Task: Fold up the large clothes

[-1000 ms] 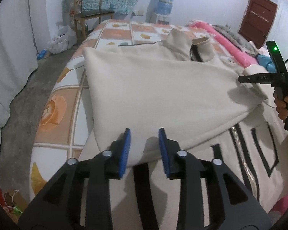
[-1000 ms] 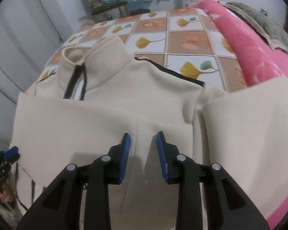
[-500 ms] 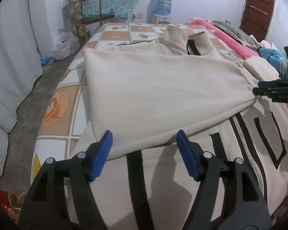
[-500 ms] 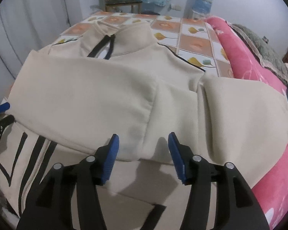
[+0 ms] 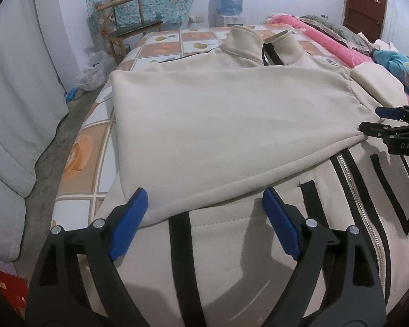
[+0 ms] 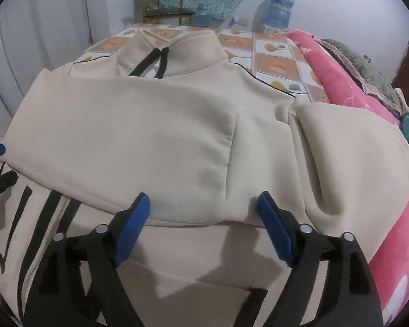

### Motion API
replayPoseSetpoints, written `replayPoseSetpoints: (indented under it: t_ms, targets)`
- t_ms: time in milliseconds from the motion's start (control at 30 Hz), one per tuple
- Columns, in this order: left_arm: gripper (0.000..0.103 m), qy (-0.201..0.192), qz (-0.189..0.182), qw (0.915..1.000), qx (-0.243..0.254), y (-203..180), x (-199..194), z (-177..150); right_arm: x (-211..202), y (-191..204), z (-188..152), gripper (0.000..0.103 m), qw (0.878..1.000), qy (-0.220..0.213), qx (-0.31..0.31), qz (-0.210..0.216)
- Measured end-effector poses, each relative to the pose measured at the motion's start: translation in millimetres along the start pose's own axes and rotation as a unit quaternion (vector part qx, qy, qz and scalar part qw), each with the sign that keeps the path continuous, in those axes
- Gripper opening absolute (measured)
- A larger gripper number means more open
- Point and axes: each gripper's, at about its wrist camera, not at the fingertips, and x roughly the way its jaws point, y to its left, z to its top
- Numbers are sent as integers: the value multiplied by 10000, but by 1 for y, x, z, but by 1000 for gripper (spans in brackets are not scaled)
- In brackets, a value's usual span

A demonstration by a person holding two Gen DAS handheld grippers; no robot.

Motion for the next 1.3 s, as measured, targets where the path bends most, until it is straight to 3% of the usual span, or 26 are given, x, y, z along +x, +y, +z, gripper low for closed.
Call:
replayPoseSetpoints:
  t_ms: [233,567,700,867,1067,1300]
  targets:
    - [83,107,229,9996,157,3,-19,3,3,-4,-2,83,9999,-129,57,95]
    - [85,-194,621,9979,57,7,-86,36,-4,-9,0,84,9995,-239,115,158]
    - [85,-301,477,9983,-123,-8,-92,53,-17,-18,4,84,9982,-447,304,273]
    - [85,-348,155,9989,-284,-41,-73,70,-17,-35,6,84,9965,-403,627,372]
    - [85,-255,184,9994,-123,-76,-32,84,-19,-38,4,84,9958,-517,696,307]
    - [85,-110,0,9998,-145,-99,12,90,-15,-43,2,77,9954,-484,778,296]
